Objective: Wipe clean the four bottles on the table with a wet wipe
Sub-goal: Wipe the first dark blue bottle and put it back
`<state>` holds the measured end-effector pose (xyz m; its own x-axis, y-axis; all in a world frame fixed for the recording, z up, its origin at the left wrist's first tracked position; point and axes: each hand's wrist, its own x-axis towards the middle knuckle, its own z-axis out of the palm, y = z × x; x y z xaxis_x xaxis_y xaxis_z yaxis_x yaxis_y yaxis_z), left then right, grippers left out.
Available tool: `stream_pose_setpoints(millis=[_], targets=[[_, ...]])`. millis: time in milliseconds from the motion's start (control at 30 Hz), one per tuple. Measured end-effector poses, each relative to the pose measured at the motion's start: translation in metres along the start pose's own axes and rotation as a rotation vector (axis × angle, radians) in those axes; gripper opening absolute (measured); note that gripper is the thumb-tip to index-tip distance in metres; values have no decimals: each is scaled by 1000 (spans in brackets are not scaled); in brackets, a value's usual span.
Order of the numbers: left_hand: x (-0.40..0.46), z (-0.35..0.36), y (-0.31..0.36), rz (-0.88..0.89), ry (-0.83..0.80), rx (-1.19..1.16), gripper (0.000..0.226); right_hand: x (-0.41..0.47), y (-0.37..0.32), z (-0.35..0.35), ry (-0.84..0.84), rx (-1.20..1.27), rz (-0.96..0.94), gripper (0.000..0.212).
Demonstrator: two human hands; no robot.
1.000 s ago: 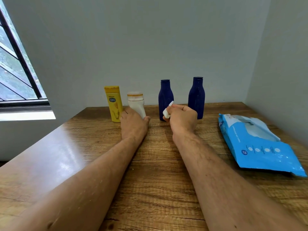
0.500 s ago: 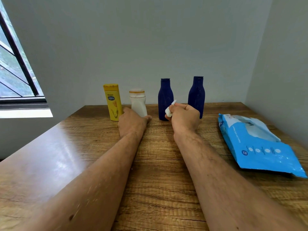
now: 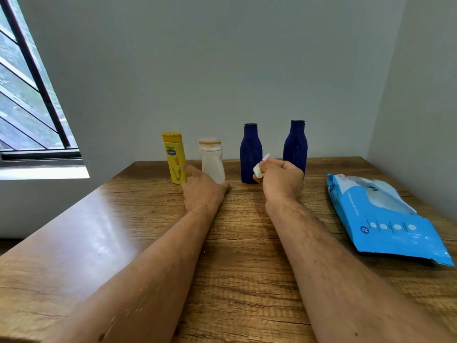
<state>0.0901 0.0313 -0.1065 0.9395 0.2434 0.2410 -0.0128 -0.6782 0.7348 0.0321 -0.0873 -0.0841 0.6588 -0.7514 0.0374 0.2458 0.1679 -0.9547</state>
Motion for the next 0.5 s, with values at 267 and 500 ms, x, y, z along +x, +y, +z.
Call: stream_pose_setpoints(millis=[267,500], targets=[[-17,-11,-4,73,-54,-55,85,-1,-3,-6,18,14,-1,11],[-14,-31,-10,27,186,-250,59,-6,-9,-4,1,32,-7,9]])
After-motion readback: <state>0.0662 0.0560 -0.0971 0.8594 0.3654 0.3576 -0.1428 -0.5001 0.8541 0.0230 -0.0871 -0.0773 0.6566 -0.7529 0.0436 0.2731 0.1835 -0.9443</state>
